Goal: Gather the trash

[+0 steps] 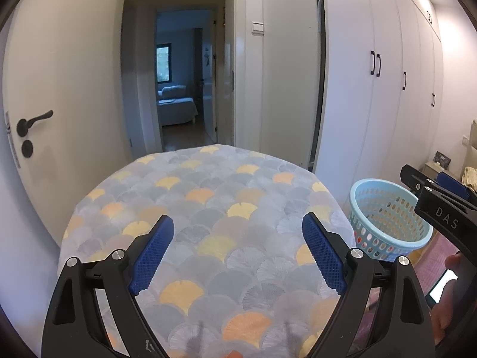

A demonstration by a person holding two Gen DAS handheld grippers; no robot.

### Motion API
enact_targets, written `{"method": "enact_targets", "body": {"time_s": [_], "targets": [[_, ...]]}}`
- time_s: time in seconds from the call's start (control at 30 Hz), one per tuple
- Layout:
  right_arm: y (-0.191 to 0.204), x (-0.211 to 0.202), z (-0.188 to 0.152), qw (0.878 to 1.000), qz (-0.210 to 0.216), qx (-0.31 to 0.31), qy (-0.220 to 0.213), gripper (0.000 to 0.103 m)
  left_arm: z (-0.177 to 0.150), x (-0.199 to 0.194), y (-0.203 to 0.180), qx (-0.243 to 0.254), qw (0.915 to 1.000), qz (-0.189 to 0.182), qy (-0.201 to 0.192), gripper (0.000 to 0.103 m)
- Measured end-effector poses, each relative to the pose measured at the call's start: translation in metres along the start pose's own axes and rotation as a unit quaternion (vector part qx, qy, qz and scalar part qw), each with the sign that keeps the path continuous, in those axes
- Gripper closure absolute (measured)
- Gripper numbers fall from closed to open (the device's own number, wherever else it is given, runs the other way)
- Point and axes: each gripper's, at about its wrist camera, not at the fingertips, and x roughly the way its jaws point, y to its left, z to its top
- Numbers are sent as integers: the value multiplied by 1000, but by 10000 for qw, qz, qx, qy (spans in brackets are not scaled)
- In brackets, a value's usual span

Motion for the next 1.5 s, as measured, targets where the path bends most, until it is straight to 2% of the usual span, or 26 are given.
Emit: {"method": "enact_targets", "body": {"time_s": [0.8, 1.5], "targets": [[2, 1, 4, 10000, 31, -48, 53, 27, -1, -6, 2, 4, 10000, -31, -30, 17], [9, -28, 12, 9997, -4, -147, -190, 23, 4, -31, 11, -165, 9996, 63, -225, 17]]}}
